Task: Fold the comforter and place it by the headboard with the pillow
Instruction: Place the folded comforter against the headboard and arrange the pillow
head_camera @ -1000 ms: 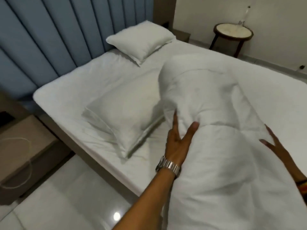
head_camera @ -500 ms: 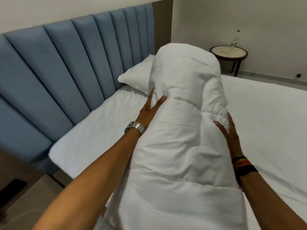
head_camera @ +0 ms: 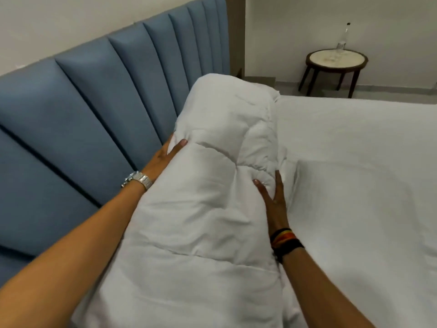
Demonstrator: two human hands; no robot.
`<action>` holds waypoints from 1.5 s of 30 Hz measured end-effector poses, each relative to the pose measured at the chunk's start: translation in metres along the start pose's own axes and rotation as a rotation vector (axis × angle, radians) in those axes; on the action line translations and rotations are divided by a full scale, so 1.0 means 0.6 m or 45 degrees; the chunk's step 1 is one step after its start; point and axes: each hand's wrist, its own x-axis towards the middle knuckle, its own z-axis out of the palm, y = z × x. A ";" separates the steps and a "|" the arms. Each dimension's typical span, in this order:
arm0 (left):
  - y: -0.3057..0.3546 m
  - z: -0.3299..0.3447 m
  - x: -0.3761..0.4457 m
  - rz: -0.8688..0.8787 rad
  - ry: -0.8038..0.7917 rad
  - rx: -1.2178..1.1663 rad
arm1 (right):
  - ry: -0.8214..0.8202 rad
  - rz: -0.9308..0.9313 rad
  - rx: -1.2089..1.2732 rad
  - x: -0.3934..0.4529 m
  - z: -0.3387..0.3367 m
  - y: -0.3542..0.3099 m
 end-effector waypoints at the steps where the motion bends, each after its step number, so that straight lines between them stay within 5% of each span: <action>1: -0.035 -0.023 0.027 -0.028 -0.068 0.031 | 0.014 0.077 -0.022 0.004 0.038 0.027; 4: -0.178 -0.045 0.080 -0.142 -0.212 0.103 | 0.044 0.447 -0.175 0.011 0.136 0.132; 6: -0.300 -0.013 0.079 -0.210 -0.259 0.405 | 0.073 0.517 -0.440 0.008 0.182 0.178; 8: -0.406 0.041 0.041 -0.254 -0.187 0.809 | 0.078 0.253 -0.773 0.022 0.238 0.201; 11: -0.468 0.106 -0.012 -0.066 0.074 0.885 | -0.109 -0.285 -1.290 0.070 0.303 0.238; 16: -0.492 0.123 0.006 0.065 0.240 1.023 | -0.340 -0.296 -1.851 0.111 0.299 0.322; 21: -0.426 0.139 -0.009 -0.043 0.241 0.871 | -0.297 -0.222 -1.581 0.084 0.247 0.244; 27: -0.246 0.320 -0.068 0.383 -0.026 0.587 | 0.344 0.106 -1.266 -0.004 -0.093 0.176; 31: -0.179 0.506 -0.087 0.114 -0.434 0.282 | 0.615 0.479 -1.208 -0.059 -0.356 0.178; 35: -0.120 0.652 -0.102 -0.304 -0.645 0.010 | 0.562 0.644 -1.075 -0.087 -0.533 0.200; 39: -0.101 0.718 -0.111 -0.471 -0.475 -0.064 | 0.470 0.629 -0.695 -0.078 -0.622 0.222; 45: 0.006 0.709 -0.133 -0.250 -0.208 -0.178 | 0.553 0.312 -0.262 -0.062 -0.595 0.178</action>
